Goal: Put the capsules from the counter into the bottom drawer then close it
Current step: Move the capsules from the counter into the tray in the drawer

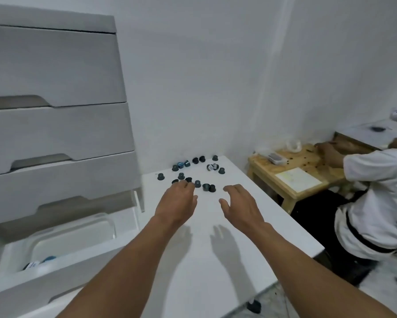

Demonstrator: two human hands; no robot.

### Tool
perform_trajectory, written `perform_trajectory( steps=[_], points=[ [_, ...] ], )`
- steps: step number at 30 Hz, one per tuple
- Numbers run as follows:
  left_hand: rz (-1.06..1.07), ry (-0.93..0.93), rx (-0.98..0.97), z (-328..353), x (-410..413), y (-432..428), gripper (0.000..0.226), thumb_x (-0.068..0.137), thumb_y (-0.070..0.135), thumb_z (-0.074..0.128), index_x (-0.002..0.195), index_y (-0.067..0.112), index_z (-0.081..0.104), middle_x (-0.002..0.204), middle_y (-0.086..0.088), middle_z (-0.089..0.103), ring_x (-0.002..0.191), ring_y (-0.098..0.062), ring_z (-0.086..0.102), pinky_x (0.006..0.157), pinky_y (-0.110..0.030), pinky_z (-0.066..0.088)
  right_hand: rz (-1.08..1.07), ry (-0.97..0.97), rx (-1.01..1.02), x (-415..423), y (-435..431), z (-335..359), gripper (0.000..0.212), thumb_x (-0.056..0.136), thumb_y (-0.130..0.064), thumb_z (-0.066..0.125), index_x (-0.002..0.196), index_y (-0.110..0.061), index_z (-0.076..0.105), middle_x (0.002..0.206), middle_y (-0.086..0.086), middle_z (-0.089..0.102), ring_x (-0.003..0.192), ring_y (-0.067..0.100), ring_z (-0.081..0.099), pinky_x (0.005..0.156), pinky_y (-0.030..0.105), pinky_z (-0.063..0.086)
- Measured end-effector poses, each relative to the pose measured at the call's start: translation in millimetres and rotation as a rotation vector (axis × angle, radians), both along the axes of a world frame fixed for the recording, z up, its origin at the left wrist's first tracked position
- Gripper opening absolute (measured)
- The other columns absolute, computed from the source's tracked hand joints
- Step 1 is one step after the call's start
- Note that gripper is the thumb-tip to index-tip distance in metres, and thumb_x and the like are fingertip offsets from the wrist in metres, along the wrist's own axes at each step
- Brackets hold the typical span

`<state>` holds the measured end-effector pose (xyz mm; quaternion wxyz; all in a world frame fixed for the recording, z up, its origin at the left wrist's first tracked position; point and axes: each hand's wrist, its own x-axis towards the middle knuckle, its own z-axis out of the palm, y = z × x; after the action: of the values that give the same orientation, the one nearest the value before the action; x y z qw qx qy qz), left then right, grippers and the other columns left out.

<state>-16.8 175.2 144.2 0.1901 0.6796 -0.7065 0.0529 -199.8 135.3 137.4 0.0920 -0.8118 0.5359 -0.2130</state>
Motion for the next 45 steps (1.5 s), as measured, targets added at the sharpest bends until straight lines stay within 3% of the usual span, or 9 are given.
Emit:
perform_trajectory(
  steps=[12,19,29,33,39,45],
  points=[
    [-0.083,0.018,0.119,-27.4,-39.0,-136.3,0.028,0.097,0.024,0.042,0.118,0.009,0.053,0.115,-0.009,0.057,0.106,-0.026,0.051,0.083,-0.033,0.043,-0.111,0.014,0.125,-48.7,-115.8,-31.4,0.041,0.095,-0.028,0.052,0.132,-0.012,0.048,0.133,0.006,0.050,0.123,0.023,0.048,0.102,0.030,0.036],
    [0.058,0.047,0.248,-64.7,-35.3,-175.7,0.037,0.097,0.026,0.044,0.128,0.008,0.046,0.123,-0.011,0.052,0.108,-0.028,0.051,0.086,-0.034,0.043,0.049,0.073,0.217,-30.3,-184.3,-66.5,0.041,0.093,-0.028,0.055,0.131,-0.012,0.048,0.131,0.006,0.051,0.119,0.023,0.051,0.098,0.029,0.038],
    [0.371,0.160,0.355,-105.5,-35.6,-222.6,0.033,0.097,0.028,0.044,0.120,0.006,0.052,0.117,-0.012,0.056,0.103,-0.029,0.053,0.083,-0.035,0.044,0.321,0.086,0.334,-6.1,-286.5,-109.4,0.033,0.088,-0.015,0.056,0.120,-0.009,0.053,0.117,0.009,0.054,0.107,0.028,0.054,0.085,0.028,0.037],
    [0.390,0.194,0.390,-117.5,-38.8,-247.6,0.033,0.097,0.026,0.044,0.122,0.006,0.051,0.118,-0.012,0.055,0.104,-0.029,0.053,0.084,-0.035,0.042,0.363,0.081,0.386,1.0,-312.2,-129.2,0.030,0.087,-0.014,0.057,0.115,-0.006,0.054,0.114,0.009,0.055,0.103,0.029,0.054,0.083,0.031,0.039],
    [0.372,0.244,0.425,-140.6,-32.1,-288.1,0.042,0.096,0.023,0.048,0.134,0.010,0.042,0.120,-0.012,0.055,0.105,-0.031,0.054,0.085,-0.035,0.043,0.359,0.100,0.448,14.3,-342.9,-156.1,0.036,0.089,-0.015,0.057,0.123,-0.008,0.051,0.120,0.010,0.054,0.107,0.029,0.054,0.088,0.032,0.040],
    [0.329,0.313,0.487,-168.8,-21.6,-321.5,0.030,0.092,0.020,0.053,0.119,0.008,0.055,0.119,-0.012,0.054,0.098,-0.033,0.057,0.082,-0.038,0.046,0.394,0.126,0.503,29.6,-366.3,-182.0,0.044,0.091,-0.020,0.057,0.132,-0.008,0.049,0.128,0.010,0.053,0.115,0.026,0.053,0.095,0.030,0.040]
  ],
)
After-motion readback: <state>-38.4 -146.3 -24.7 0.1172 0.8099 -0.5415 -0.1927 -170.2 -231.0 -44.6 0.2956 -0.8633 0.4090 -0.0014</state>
